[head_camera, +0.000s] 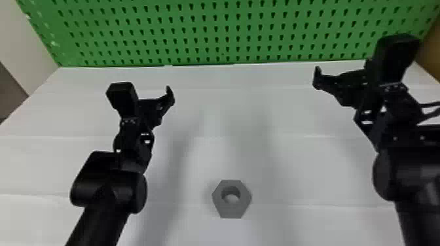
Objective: Pick up the hex nut
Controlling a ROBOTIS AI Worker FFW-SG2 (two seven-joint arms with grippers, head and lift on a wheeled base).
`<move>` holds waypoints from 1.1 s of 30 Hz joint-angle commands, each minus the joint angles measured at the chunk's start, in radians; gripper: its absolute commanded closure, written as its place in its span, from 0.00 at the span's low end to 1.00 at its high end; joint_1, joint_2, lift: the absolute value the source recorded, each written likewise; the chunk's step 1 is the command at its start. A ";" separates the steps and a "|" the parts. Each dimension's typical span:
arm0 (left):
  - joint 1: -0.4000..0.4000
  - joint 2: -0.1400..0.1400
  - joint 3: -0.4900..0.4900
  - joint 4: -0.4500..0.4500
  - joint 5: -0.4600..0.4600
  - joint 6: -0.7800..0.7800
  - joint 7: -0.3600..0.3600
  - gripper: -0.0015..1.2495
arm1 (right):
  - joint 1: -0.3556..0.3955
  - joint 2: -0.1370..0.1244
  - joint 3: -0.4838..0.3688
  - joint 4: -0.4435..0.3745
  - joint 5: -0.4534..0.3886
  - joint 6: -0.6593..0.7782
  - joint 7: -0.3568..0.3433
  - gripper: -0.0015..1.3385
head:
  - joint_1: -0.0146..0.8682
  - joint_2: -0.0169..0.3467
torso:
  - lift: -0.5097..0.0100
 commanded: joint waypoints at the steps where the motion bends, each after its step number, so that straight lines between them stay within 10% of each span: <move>1: -0.001 0.000 0.001 0.000 -0.002 0.000 0.000 0.07 | -0.012 -0.005 0.021 -0.074 0.001 0.107 0.000 0.00 | 0.91 0.46 | 0.82; 33: -0.001 0.000 0.003 0.000 -0.006 0.000 0.000 0.07 | -0.167 -0.023 0.212 -0.226 -0.045 0.696 0.002 0.00 | 0.91 0.46 | 0.82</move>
